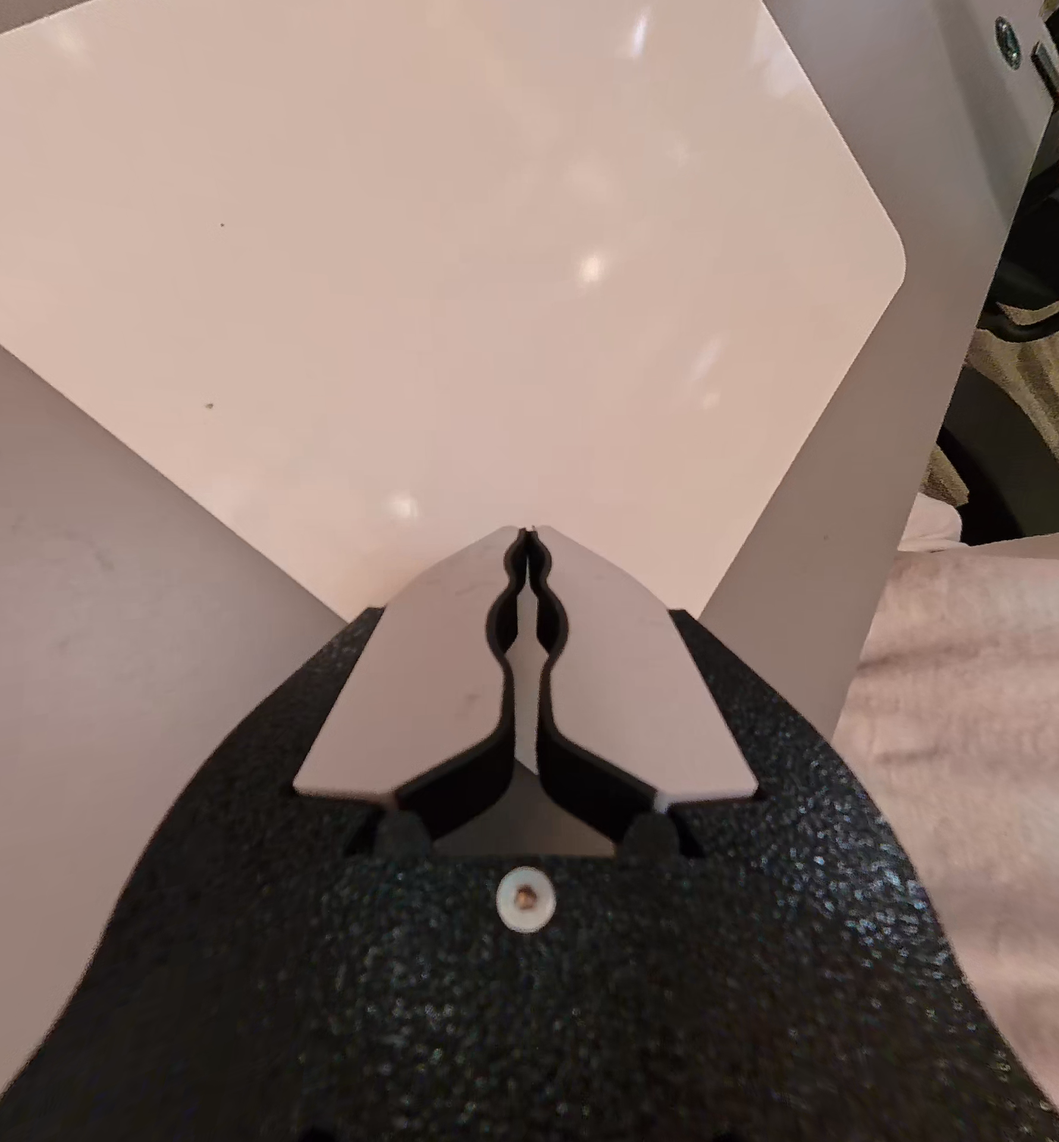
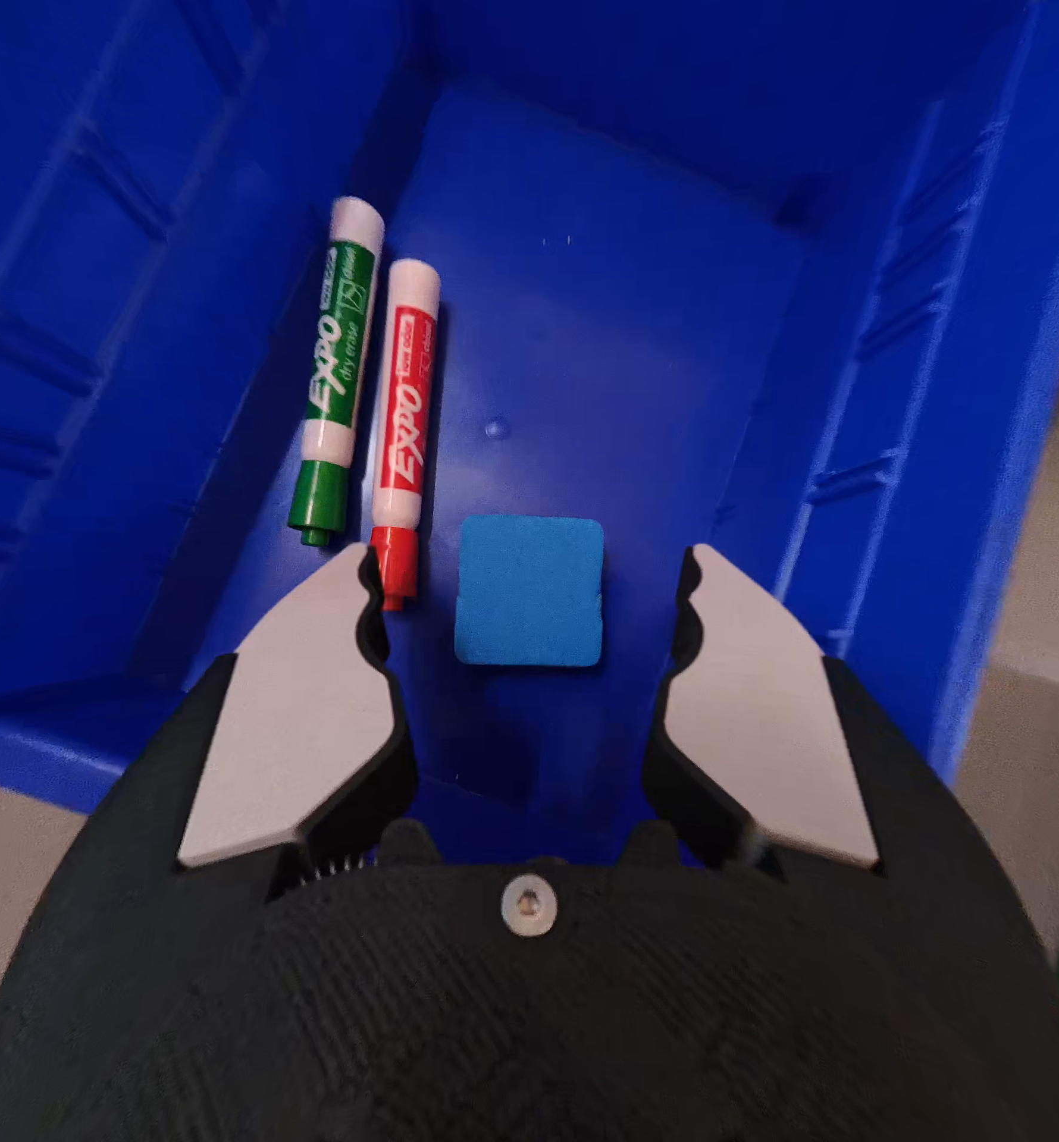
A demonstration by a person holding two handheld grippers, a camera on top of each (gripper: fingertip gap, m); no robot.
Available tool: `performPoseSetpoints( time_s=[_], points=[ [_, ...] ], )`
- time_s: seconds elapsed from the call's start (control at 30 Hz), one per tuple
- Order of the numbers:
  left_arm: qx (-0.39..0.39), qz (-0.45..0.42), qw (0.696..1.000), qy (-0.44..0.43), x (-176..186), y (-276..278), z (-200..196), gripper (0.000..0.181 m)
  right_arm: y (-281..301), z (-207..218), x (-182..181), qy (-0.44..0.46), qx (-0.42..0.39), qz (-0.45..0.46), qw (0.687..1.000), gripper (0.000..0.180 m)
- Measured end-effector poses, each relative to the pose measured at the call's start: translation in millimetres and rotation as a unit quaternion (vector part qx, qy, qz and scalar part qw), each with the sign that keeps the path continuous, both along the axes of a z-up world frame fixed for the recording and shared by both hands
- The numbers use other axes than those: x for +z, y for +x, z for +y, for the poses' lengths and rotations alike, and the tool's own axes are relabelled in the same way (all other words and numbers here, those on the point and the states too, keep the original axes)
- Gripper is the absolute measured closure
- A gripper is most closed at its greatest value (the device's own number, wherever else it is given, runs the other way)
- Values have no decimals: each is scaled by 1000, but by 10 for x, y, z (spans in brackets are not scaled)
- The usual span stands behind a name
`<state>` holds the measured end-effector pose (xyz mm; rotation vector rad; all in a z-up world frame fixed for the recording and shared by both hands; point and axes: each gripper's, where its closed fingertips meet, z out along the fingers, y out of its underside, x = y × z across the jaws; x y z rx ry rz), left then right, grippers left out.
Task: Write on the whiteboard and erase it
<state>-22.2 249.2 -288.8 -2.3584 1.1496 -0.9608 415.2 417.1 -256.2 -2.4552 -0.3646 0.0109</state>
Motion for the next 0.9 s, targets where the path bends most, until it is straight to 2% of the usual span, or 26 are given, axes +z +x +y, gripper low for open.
performPoseSetpoints(
  time_s=[0.03,0.1,0.17,0.23,0.4,0.5,0.57,0.67,0.8,0.9],
  points=[
    [1,0,1000,-4,1,4,-3,181,7,-17,86,15,1,-5,1000,83],
    [1,1,1000,-19,4,4,-32,181,36,-65,324,64,-6,-15,998,79],
    [-12,12,999,-27,6,-9,-92,181,32,-119,622,142,-13,-14,990,66],
    [-17,25,1000,-8,51,-1,-82,170,41,-236,866,211,-30,-11,977,55],
    [10,-9,993,118,525,401,331,138,-161,-605,1150,324,-36,64,943,53],
    [19,-44,984,170,903,894,614,127,-199,-778,1128,338,-50,77,937,52],
    [35,-64,979,188,1144,1282,823,104,-119,-873,1096,341,-69,44,936,53],
    [67,-58,977,193,1379,1832,1151,92,30,-940,1042,340,-100,9,935,51],
    [86,-39,983,155,1517,2540,1432,98,138,-977,995,316,-108,1,943,51],
    [116,-26,986,119,1491,2942,1694,96,76,-986,975,317,-105,25,942,51]
  ],
)
